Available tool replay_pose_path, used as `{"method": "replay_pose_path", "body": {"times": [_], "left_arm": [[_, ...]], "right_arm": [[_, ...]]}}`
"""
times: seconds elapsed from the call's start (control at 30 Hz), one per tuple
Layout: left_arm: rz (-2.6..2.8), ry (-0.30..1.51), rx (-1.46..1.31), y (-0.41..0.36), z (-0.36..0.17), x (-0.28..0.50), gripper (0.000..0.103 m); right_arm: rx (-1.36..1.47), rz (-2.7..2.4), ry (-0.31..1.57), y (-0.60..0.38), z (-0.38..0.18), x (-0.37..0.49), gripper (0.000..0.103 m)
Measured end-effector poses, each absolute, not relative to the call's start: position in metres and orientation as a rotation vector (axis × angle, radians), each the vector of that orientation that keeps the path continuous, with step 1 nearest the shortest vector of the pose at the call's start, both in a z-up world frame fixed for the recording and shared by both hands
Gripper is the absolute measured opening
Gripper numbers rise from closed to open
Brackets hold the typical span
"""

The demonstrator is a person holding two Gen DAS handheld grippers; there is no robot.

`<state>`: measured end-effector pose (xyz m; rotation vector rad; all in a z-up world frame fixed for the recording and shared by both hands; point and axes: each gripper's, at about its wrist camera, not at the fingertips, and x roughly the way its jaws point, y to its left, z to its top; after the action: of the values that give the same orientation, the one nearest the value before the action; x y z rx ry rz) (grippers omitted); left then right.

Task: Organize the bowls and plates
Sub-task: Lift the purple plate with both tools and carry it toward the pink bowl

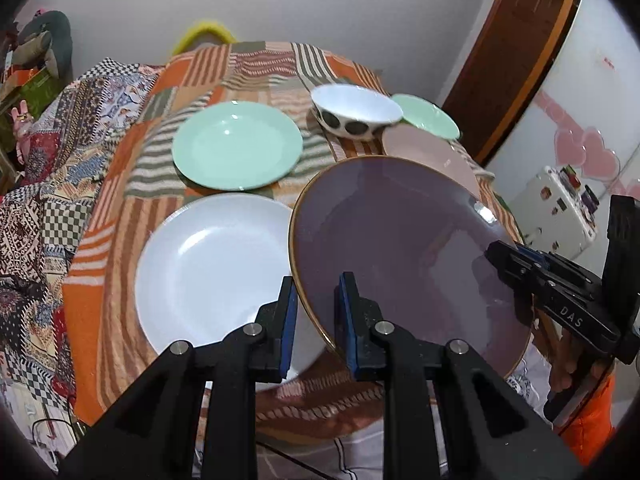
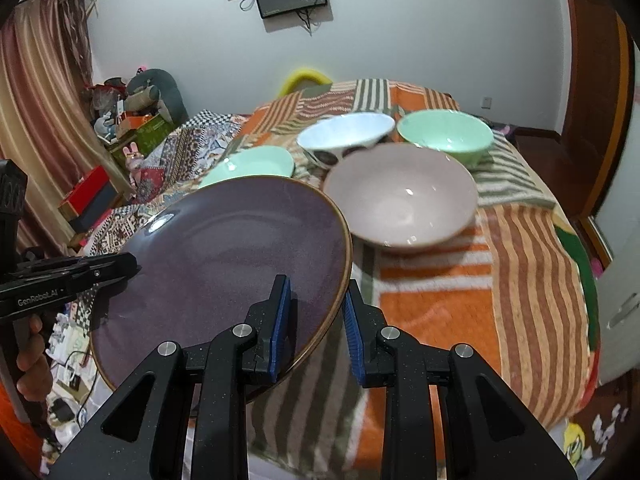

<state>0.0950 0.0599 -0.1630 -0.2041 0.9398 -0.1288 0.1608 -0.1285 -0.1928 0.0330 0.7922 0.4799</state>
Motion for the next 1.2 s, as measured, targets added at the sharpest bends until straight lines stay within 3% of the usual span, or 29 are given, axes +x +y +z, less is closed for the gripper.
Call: {"method": "replay_pose_path", "body": {"times": [1.2], "left_arm": [[-0.203, 1.179, -0.133, -0.014, -0.245, 0.144, 0.02]], "right_arm": [[0.059, 0.34, 0.944, -0.19, -0.254, 0.157, 0.023]]}}
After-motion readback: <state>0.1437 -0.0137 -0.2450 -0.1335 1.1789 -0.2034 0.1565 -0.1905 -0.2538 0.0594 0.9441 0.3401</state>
